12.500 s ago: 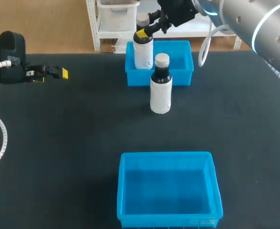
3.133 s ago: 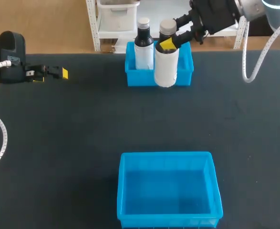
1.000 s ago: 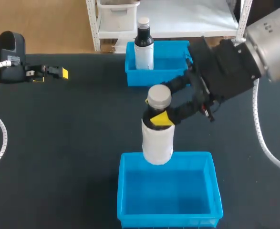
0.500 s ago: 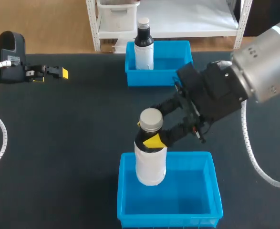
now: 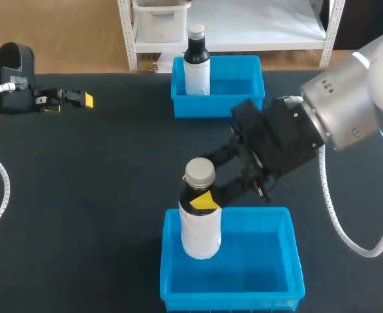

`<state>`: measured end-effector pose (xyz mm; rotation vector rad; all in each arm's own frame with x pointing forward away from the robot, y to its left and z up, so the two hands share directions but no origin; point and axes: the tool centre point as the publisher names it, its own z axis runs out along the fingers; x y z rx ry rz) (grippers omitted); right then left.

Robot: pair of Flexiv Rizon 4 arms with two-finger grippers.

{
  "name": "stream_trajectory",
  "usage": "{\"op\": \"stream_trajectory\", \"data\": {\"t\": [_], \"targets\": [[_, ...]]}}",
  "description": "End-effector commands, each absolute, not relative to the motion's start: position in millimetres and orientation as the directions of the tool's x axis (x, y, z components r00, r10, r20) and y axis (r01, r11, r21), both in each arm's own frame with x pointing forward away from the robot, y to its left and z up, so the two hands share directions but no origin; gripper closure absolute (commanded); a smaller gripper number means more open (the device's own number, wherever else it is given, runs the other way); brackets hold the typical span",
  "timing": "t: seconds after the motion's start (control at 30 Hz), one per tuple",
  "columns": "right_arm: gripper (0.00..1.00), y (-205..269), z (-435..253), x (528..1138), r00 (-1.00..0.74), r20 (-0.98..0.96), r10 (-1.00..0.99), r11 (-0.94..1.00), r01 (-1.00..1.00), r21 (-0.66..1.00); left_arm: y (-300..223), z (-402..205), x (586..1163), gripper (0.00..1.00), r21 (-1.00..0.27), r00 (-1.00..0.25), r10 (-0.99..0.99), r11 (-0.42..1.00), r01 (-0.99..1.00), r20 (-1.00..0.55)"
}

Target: Pick up the bottle, and place it in the far bin if it is heavy, or in the near bin if it is light.

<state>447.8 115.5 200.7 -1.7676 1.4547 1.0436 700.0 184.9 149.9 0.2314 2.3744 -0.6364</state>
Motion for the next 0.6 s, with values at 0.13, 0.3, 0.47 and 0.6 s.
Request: {"op": "stream_trajectory", "data": {"t": [0.13, 0.3, 0.47, 0.6], "targets": [[1.0, 116, 186, 450, 0.097, -0.868, -0.487, -0.236, -0.972, 0.023, 185, 150, 700, 0.0, -0.383, -0.767, 0.0, 0.866, 0.321, -0.642], [1.0, 116, 175, 450, 0.113, -0.868, -0.484, -0.261, -0.965, 0.02, 185, 150, 700, 0.0, -0.383, -0.767, 0.0, 0.866, 0.321, -0.642], [1.0, 117, 167, 451, 0.156, -0.86, -0.485, -0.298, -0.955, -0.005, 185, 150, 700, 0.0, -0.383, -0.767, 0.0, 0.866, 0.321, -0.642], [1.0, 120, 161, 452, 0.179, -0.857, -0.483, -0.322, -0.947, -0.016, 185, 150, 700, 0.0, -0.383, -0.767, 0.0, 0.866, 0.321, -0.642]]}}
